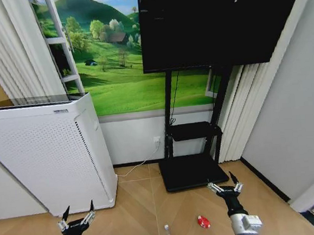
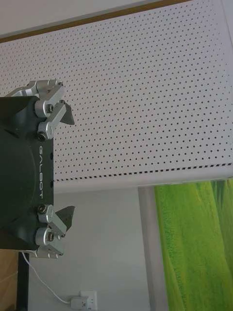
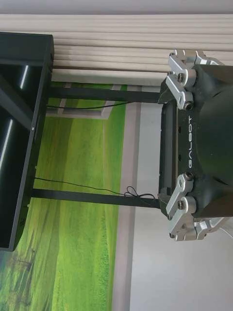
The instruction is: Pick up the trash bin and place the garbage on the floor into it.
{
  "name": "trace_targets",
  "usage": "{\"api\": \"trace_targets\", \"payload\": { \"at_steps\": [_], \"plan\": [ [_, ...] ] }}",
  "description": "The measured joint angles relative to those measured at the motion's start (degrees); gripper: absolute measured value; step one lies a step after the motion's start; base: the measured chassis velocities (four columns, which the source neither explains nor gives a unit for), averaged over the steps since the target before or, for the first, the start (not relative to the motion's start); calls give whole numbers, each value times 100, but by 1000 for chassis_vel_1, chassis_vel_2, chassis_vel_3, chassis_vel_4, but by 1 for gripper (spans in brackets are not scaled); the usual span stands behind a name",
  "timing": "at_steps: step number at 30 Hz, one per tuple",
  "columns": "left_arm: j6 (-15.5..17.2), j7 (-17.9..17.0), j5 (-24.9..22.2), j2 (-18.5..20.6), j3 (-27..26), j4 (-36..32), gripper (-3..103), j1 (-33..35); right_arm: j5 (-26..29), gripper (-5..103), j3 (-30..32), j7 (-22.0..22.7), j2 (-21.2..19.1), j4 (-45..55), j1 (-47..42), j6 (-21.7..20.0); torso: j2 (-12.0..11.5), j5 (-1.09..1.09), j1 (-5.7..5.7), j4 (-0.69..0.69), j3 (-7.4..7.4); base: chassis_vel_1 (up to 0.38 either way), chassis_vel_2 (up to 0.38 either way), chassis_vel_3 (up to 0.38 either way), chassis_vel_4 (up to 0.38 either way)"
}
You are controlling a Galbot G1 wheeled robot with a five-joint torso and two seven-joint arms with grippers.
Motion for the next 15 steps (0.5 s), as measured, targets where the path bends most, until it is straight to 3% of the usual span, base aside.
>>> {"api": "trace_targets", "payload": {
  "at_steps": [7, 11, 13, 15],
  "plan": [
    [175, -50, -125, 92, -122, -21, 94, 275, -10, 100, 27, -1, 44, -29, -41, 5, 0, 0, 3, -2, 1, 12, -7, -6, 9],
    [375, -327, -242, 43, -253, -60, 94, 697, -20, 100, 11, 1, 44, -130, 33, 13, -1, 0, 5, 0, 2, 0, 0, 0, 0],
    [508, -427, -385, 14, -318, -168, 94, 890, -21, 100, 6, 2, 44, -176, 72, 13, 0, -1, 4, -1, 1, 0, 0, 0, 0],
    [854, -584, -777, -3, -438, -421, 94, 1315, -15, 100, 5, 12, 41, -278, 150, 12, 0, 1, 4, -1, 2, 0, 0, 0, 0]
  ]
}}
